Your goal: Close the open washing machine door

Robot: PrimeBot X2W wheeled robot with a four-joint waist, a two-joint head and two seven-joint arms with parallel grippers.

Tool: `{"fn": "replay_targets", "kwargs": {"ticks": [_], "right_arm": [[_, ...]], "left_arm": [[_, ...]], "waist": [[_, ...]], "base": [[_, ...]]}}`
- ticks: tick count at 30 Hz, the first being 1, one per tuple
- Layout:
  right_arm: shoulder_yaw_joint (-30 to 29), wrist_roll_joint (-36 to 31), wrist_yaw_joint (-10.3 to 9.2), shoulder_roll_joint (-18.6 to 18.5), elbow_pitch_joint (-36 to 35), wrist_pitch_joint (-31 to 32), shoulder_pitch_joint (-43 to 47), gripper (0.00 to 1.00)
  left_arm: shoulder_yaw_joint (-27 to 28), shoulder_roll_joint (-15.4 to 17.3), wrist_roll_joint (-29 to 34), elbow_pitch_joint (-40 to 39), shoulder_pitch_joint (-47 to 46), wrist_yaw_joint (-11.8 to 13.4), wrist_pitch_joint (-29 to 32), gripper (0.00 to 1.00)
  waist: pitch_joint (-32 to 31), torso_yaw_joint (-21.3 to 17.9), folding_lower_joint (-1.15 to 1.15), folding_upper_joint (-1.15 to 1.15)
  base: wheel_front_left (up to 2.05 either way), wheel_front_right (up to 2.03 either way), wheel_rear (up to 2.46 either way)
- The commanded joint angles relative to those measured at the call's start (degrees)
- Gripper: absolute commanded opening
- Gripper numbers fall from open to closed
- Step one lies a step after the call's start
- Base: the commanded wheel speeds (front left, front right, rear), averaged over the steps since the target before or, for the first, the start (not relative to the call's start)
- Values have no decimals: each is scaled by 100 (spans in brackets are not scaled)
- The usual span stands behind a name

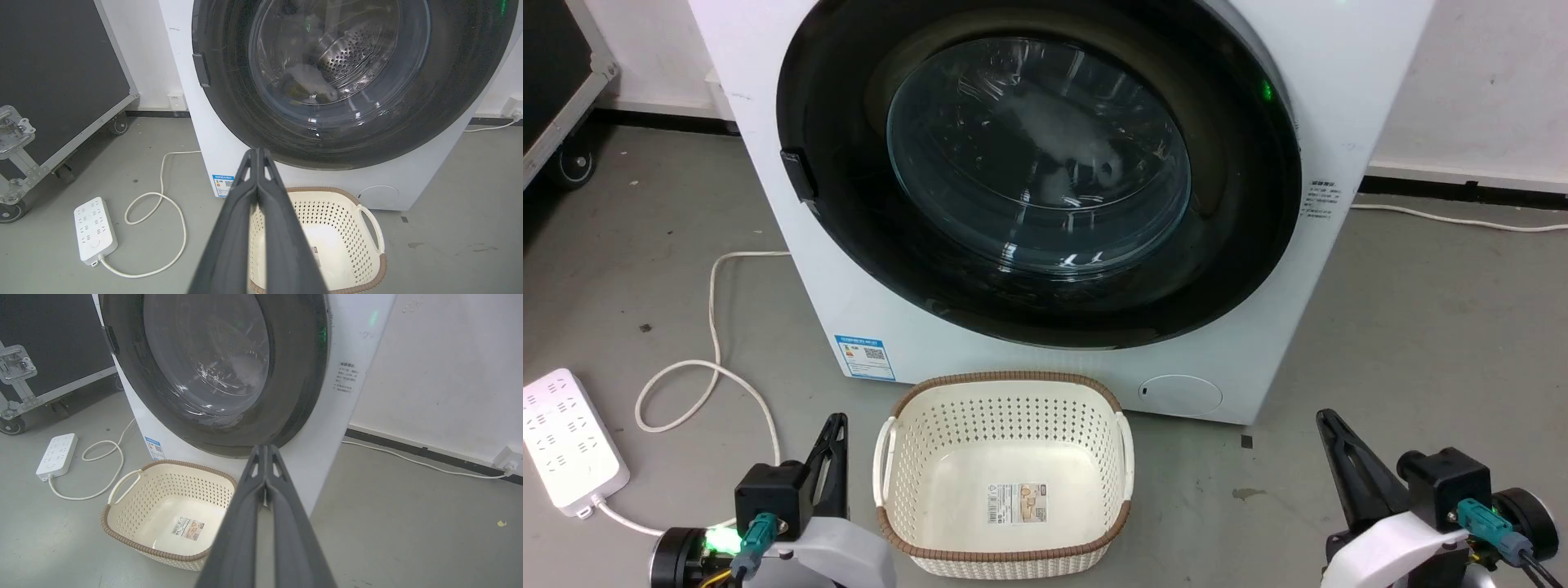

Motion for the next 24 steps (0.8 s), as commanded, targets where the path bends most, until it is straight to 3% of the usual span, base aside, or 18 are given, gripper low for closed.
{"fn": "replay_targets", "kwargs": {"ticks": [1,24], "right_arm": [[1,-29,-4,26,-31,2,-71,0],[1,-29,-4,26,-31,2,-71,0]], "left_arm": [[13,1,16,-25,-85,16,2,0],[13,1,16,-25,-85,16,2,0]], "waist": [[0,0,0,0],[0,0,0,0]], "base": [[0,0,0],[0,0,0]]}}
